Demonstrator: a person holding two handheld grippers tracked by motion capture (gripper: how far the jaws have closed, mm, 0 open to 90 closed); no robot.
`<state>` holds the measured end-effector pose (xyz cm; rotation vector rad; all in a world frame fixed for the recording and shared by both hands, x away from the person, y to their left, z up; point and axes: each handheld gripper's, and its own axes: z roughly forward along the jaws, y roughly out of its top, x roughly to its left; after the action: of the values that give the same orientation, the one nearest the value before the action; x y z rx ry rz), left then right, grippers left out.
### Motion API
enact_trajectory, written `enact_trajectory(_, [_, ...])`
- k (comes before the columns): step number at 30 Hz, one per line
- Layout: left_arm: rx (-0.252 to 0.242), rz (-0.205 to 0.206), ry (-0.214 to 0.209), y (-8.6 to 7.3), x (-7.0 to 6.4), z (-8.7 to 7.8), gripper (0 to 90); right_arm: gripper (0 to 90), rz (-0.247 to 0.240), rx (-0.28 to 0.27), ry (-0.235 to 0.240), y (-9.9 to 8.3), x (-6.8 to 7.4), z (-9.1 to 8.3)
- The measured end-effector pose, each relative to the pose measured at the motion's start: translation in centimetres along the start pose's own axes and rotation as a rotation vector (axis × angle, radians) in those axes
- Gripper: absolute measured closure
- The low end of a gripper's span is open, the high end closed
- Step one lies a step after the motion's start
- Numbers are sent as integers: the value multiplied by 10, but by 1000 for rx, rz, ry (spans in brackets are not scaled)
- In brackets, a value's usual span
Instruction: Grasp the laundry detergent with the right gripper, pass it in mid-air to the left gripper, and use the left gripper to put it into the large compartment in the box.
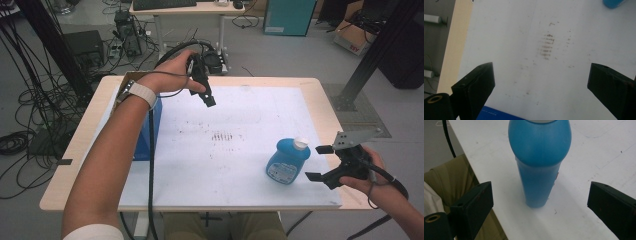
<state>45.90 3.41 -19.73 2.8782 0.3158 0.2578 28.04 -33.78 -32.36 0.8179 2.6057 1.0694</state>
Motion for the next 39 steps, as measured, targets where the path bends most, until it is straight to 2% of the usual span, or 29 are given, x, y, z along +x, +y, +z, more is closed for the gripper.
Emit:
enact_trajectory(1, [-12, -15, -2, 0, -1, 1, 79, 63, 0, -1, -1, 0, 0, 0])
enact_trajectory(39, [-7, -14, -5, -2, 0, 3, 80, 63, -2, 7, -1, 0, 0, 1])
